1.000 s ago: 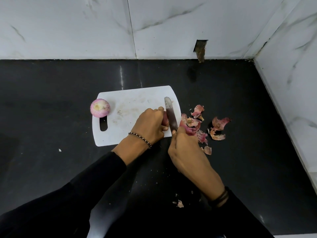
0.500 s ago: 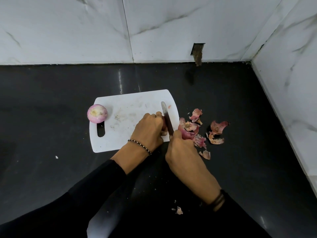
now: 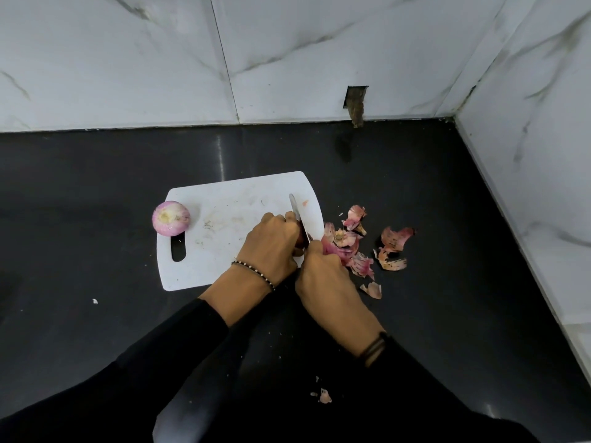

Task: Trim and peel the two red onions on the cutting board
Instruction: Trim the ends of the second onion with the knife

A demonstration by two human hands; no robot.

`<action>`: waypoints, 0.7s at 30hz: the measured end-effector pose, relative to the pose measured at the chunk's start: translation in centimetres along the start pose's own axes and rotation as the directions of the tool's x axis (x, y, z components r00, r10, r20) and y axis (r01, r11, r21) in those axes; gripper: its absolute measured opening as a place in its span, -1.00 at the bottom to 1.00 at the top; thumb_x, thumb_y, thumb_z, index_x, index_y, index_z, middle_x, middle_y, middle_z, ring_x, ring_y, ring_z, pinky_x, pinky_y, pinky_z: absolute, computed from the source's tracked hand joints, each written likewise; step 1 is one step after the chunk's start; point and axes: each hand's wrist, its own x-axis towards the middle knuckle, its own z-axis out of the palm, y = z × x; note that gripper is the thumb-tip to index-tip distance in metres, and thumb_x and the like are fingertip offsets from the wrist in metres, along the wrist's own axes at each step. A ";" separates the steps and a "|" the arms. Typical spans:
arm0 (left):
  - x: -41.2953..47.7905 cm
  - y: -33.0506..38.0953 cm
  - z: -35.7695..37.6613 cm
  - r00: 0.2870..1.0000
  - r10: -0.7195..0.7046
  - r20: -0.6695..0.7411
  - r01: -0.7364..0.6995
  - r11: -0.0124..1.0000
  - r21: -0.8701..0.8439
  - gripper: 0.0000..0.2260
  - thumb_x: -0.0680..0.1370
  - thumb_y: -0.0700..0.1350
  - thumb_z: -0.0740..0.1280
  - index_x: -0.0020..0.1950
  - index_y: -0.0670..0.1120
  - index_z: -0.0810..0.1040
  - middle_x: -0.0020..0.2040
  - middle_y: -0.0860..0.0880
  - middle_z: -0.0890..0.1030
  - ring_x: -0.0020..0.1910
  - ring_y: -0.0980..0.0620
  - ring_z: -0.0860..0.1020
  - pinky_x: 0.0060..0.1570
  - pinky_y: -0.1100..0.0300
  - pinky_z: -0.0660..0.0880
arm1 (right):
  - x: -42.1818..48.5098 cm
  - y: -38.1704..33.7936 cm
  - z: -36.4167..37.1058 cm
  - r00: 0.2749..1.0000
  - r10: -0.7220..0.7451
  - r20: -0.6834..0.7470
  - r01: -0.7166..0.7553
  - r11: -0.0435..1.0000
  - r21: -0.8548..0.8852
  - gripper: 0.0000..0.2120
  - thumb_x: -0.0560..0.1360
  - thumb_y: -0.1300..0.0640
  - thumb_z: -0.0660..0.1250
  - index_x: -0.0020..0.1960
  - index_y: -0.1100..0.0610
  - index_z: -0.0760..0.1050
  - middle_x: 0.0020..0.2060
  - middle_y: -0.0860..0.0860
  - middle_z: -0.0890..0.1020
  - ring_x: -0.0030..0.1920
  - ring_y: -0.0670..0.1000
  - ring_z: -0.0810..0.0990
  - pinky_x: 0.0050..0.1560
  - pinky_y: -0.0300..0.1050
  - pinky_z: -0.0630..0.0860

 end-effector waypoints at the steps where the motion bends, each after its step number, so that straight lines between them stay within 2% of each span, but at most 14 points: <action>1: 0.0 0.1 0.0 1.000 -0.001 0.012 0.001 1.000 0.004 -0.72 0.51 -0.15 0.34 0.16 -0.20 0.40 0.09 -0.16 0.57 0.13 -0.16 0.46 -0.07 0.12 0.40 | 0.1 0.1 0.1 1.000 -0.001 0.000 0.001 1.000 0.011 -0.76 0.64 0.24 0.13 0.30 0.20 0.27 0.16 0.23 0.55 0.16 0.29 0.57 0.04 0.12 0.50; 4: 0.2 0.1 -0.2 1.000 0.001 0.007 -0.001 1.000 0.011 -0.80 0.52 -0.15 0.34 0.08 -0.17 0.41 0.08 -0.17 0.59 0.12 -0.17 0.47 -0.11 0.13 0.36 | -0.5 0.6 0.9 0.999 0.029 0.025 -0.029 1.000 -0.013 -0.69 0.62 0.27 0.15 0.35 0.19 0.24 0.16 0.22 0.55 0.16 0.25 0.57 0.00 0.08 0.48; 7: 0.3 0.2 -0.1 1.000 0.015 -0.006 -0.015 0.999 0.047 -0.73 0.54 -0.14 0.34 0.19 -0.20 0.42 0.10 -0.17 0.58 0.15 -0.16 0.47 -0.07 0.14 0.38 | -1.5 1.1 1.6 0.998 0.062 0.026 -0.063 0.998 0.020 -0.71 0.61 0.31 0.10 0.32 0.19 0.24 0.14 0.23 0.55 0.17 0.24 0.56 -0.04 0.04 0.43; 10: 0.1 0.2 0.2 0.999 0.018 -0.029 -0.016 0.999 0.041 -0.71 0.52 -0.09 0.36 0.16 -0.20 0.43 0.06 -0.16 0.60 0.10 -0.15 0.48 -0.13 0.18 0.33 | -1.1 1.0 2.2 0.998 0.057 -0.004 -0.057 0.998 0.017 -0.71 0.61 0.31 0.09 0.32 0.19 0.24 0.13 0.24 0.57 0.18 0.25 0.56 0.02 0.03 0.47; 13: 0.1 0.0 0.4 0.998 0.026 -0.056 -0.026 1.000 0.015 -0.70 0.51 -0.06 0.38 0.14 -0.19 0.45 0.04 -0.15 0.61 0.07 -0.14 0.49 -0.16 0.21 0.28 | -1.1 1.0 2.7 0.998 0.055 -0.016 -0.055 0.998 0.018 -0.69 0.61 0.32 0.10 0.35 0.20 0.22 0.14 0.25 0.58 0.14 0.26 0.59 -0.06 0.01 0.45; 18: -0.6 -0.5 0.4 0.996 0.033 -0.081 -0.036 0.999 -0.036 -0.63 0.50 -0.02 0.38 0.19 -0.21 0.42 0.04 -0.16 0.60 0.02 -0.16 0.50 -0.18 0.19 0.23 | -1.4 1.2 2.7 0.999 0.040 -0.037 -0.041 0.999 -0.016 -0.67 0.63 0.30 0.10 0.38 0.19 0.20 0.19 0.25 0.55 0.22 0.28 0.55 0.08 0.13 0.51; 21: -1.4 -1.1 0.6 0.991 0.013 -0.133 -0.033 0.989 -0.145 -0.62 0.50 -0.03 0.41 0.21 -0.21 0.44 0.00 -0.17 0.62 -0.03 -0.18 0.51 -0.18 0.10 0.34 | -1.6 1.6 2.7 0.998 0.001 -0.068 -0.008 0.994 -0.109 -0.71 0.66 0.27 0.10 0.37 0.18 0.21 0.22 0.21 0.56 0.24 0.23 0.56 0.08 0.07 0.52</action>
